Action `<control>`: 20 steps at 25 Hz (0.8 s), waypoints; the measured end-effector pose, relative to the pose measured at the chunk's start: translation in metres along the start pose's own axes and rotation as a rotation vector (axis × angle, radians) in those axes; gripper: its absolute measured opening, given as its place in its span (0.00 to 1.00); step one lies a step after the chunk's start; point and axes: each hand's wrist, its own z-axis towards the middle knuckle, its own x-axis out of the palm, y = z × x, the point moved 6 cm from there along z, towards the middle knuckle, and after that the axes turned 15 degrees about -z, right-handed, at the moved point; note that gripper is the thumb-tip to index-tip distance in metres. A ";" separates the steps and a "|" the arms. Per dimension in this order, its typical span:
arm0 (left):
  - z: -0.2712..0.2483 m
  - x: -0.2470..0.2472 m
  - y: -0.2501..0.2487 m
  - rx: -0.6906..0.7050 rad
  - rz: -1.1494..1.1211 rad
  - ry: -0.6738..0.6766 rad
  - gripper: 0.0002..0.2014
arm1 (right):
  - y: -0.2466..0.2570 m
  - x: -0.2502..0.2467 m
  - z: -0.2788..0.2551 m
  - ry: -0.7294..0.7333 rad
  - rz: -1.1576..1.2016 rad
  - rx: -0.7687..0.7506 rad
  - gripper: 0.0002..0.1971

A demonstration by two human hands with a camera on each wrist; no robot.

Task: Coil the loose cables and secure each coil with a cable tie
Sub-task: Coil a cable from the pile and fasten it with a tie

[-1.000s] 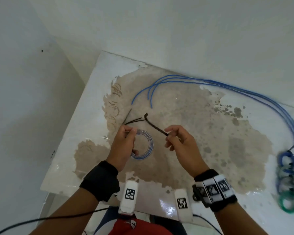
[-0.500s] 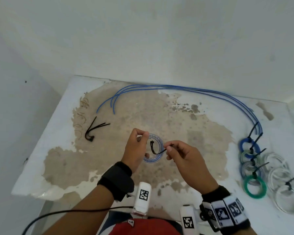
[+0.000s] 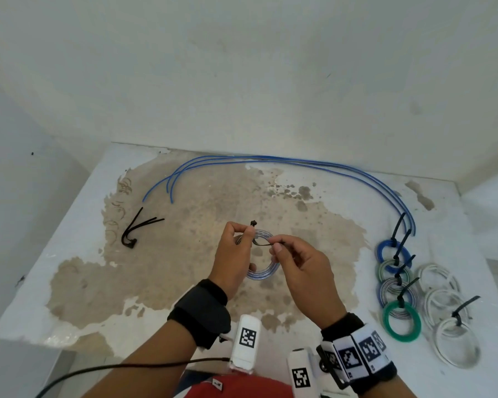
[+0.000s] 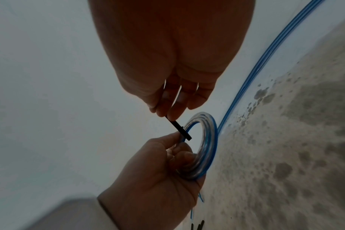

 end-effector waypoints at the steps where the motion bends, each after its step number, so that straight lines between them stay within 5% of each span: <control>1: 0.000 0.002 0.000 -0.002 -0.003 -0.002 0.10 | 0.002 -0.002 0.001 -0.005 -0.008 -0.016 0.10; 20: 0.003 0.025 -0.002 -0.106 -0.239 -0.016 0.04 | 0.027 -0.024 0.003 0.021 -0.079 -0.254 0.12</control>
